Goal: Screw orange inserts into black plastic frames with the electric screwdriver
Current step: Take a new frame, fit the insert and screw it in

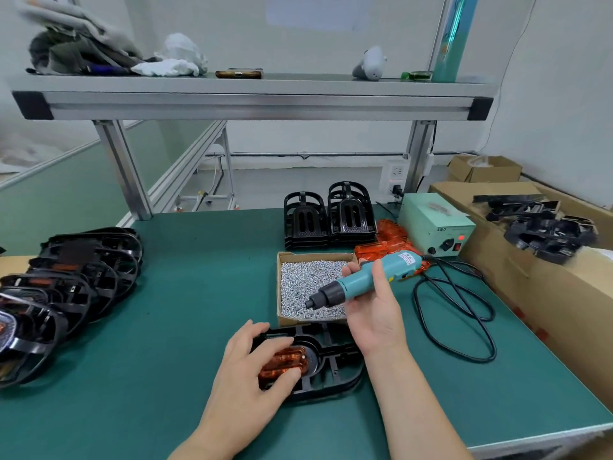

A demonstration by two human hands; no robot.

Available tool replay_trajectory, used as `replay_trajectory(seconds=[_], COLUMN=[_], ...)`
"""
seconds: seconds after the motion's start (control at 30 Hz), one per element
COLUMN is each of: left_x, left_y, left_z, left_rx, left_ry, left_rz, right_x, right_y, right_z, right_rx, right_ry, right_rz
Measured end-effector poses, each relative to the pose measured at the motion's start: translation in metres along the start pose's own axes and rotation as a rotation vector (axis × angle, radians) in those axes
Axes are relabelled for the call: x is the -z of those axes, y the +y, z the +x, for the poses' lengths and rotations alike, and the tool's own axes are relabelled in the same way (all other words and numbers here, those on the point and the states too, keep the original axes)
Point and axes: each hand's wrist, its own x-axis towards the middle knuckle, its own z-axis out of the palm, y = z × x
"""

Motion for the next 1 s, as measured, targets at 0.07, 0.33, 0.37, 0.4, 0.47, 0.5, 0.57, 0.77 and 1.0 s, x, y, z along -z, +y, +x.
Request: replay_trajectory(seconds=[0.07, 0.33, 0.37, 0.4, 0.47, 0.5, 0.57, 0.77, 1.0], left_x=[0.004, 0.031, 0.031, 0.029, 0.023, 0.02, 0.013, -0.002, -0.01], left_y=[0.003, 0.007, 0.008, 0.009, 0.012, 0.013, 0.015, 0.021, 0.02], left_z=[0.007, 0.093, 0.103, 0.111, 0.125, 0.131, 0.14, 0.147, 0.144], left_rx=[-0.012, -0.06, -0.057, -0.058, -0.068, -0.077, -0.088, -0.129, -0.165], left_ry=[0.048, 0.022, -0.018, -0.059, -0.157, -0.203, -0.287, -0.427, -0.335], left_rz=[-0.006, 0.285, 0.306, 0.331, 0.429, 0.485, 0.57, 0.779, 0.707], right_x=[0.001, 0.003, 0.003, 0.005, 0.007, 0.007, 0.008, 0.009, 0.006], right_y=[-0.001, 0.001, 0.001, 0.002, 0.002, 0.002, 0.003, 0.004, 0.006], right_z=[0.001, 0.002, 0.003, 0.003, 0.005, 0.006, 0.007, 0.01, 0.01], right_rx=[-0.025, -0.073, -0.077, -0.08, -0.083, -0.083, -0.087, -0.09, -0.077], right_ry=[-0.046, -0.083, -0.08, -0.076, -0.066, -0.066, -0.076, -0.081, -0.06], right_rz=[0.016, 0.018, 0.025, 0.032, 0.029, 0.018, 0.004, 0.0, -0.016])
